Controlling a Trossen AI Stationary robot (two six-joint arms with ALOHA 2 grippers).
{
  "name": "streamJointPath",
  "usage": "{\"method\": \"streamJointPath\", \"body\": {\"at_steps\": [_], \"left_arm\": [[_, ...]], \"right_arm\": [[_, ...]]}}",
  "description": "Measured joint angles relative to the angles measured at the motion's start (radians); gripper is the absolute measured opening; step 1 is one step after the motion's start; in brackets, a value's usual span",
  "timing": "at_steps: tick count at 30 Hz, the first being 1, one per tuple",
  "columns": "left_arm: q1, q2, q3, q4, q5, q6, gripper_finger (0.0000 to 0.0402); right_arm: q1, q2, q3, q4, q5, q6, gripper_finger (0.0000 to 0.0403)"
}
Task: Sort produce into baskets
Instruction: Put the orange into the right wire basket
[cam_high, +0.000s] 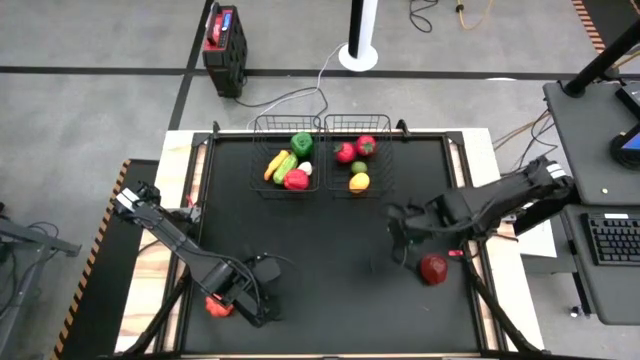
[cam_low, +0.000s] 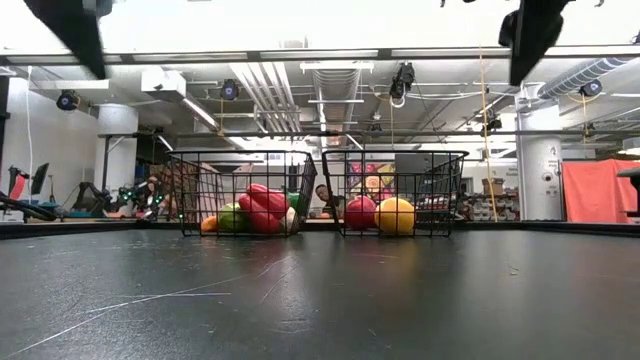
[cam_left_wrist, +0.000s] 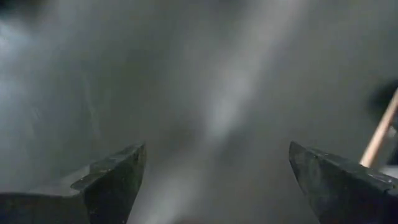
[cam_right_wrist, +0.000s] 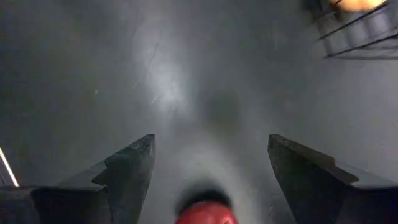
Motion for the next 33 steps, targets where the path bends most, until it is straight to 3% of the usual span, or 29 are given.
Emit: {"method": "streamJointPath", "body": {"at_steps": [5,14,18,25,33], "left_arm": [[-0.001,0.0,0.0,-0.079,0.113,-0.159,0.0375],[-0.004,0.0,0.0,-0.399,0.171,-0.535,0.0375],[-0.005,0.0,-0.019,-0.416,0.189,-0.582,0.0375],[-0.011,0.0,-0.136,-0.415,0.34,-0.637,0.0375],[-0.012,-0.001,-0.224,-0.389,0.348,-0.646,0.0375]], "right_arm": [[0.081,0.027,-0.031,0.077,0.014,0.016,0.0294],[0.12,0.055,-0.034,0.236,0.036,-0.106,0.0297],[0.12,0.054,-0.034,0.257,0.049,-0.155,0.0297],[0.12,0.053,-0.034,0.272,0.07,-0.191,0.0298],[0.12,0.053,-0.034,0.282,0.071,-0.2,0.0293]]}}
